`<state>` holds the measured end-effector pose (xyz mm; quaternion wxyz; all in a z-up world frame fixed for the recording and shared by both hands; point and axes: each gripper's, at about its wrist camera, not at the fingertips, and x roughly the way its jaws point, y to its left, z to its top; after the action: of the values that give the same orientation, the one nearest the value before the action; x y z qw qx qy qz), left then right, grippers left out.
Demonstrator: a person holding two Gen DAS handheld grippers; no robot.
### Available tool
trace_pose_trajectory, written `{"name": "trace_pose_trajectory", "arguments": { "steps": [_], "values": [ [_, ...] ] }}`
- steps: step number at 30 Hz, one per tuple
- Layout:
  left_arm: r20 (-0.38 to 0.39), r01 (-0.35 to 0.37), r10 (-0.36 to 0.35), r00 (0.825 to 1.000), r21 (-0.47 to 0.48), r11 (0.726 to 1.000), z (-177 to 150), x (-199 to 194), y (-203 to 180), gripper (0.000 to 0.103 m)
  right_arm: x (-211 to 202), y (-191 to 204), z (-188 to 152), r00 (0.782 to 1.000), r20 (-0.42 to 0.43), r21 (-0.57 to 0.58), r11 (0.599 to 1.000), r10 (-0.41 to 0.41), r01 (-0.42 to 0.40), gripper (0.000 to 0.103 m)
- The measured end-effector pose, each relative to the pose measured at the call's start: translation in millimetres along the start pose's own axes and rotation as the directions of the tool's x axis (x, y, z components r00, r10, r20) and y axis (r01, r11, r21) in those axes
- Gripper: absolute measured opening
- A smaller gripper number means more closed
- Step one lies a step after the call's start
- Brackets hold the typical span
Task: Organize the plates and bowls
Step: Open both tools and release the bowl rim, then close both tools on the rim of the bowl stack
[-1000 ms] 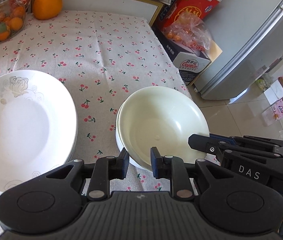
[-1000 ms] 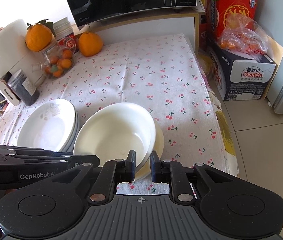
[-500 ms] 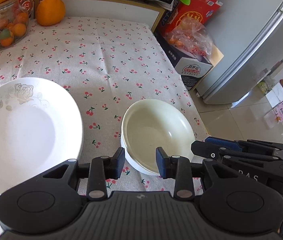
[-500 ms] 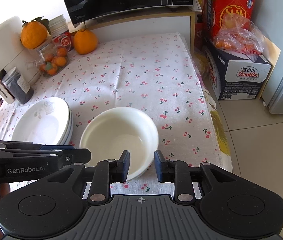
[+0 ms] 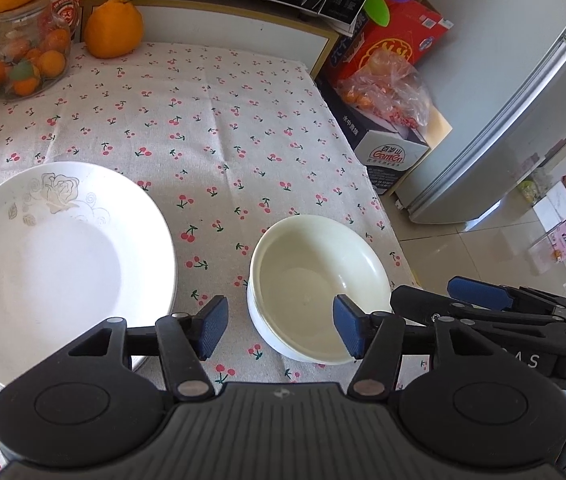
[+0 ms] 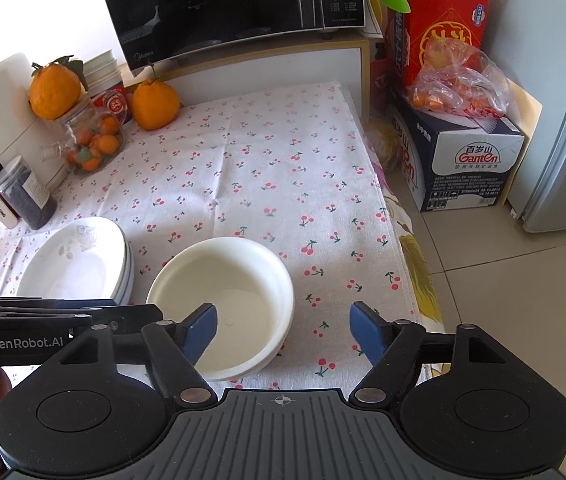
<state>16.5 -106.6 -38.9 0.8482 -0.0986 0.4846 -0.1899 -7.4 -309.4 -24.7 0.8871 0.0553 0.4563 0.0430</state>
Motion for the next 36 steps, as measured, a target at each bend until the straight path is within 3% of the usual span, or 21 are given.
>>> {"name": "trace_pose_trajectory", "arguments": {
  "steps": [5,11,13,17,21,24,29,36],
  "values": [
    [0.010,-0.010,0.011,1.000,-0.017,1.000,1,-1,3,0.062,4,-4,1,0.999,-0.023,0.020,0.999,-0.044,0.044,0.088],
    [0.051,-0.078,0.075,0.996,0.055,0.995,0,-4,-6,0.061,10,-10,1,0.995,-0.061,0.054,0.996,-0.073,0.077,0.088],
    [0.065,-0.086,0.081,0.995,0.078,0.993,0,-5,-8,0.059,10,-14,1,0.995,-0.068,0.075,0.994,-0.079,0.084,0.089],
    [0.051,-0.050,0.047,0.998,0.060,0.997,2,-3,-3,0.040,5,-18,1,0.999,-0.029,0.107,0.994,-0.029,0.032,0.088],
    [0.018,-0.002,0.002,1.000,0.006,1.000,3,2,5,0.034,7,-19,1,1.000,-0.029,0.135,0.991,0.012,-0.008,0.085],
    [0.007,0.022,-0.022,1.000,-0.025,0.999,4,5,8,0.033,12,-16,0,0.999,-0.045,0.140,0.990,0.025,-0.018,0.078],
    [-0.012,0.025,-0.026,1.000,-0.034,0.999,4,12,7,0.033,23,-11,-2,0.995,-0.087,0.146,0.989,0.053,-0.040,0.054],
    [-0.045,0.000,-0.001,0.999,-0.033,0.999,5,26,10,0.030,36,-9,-5,0.992,-0.121,0.160,0.987,0.046,-0.026,0.045]
  ]
}}
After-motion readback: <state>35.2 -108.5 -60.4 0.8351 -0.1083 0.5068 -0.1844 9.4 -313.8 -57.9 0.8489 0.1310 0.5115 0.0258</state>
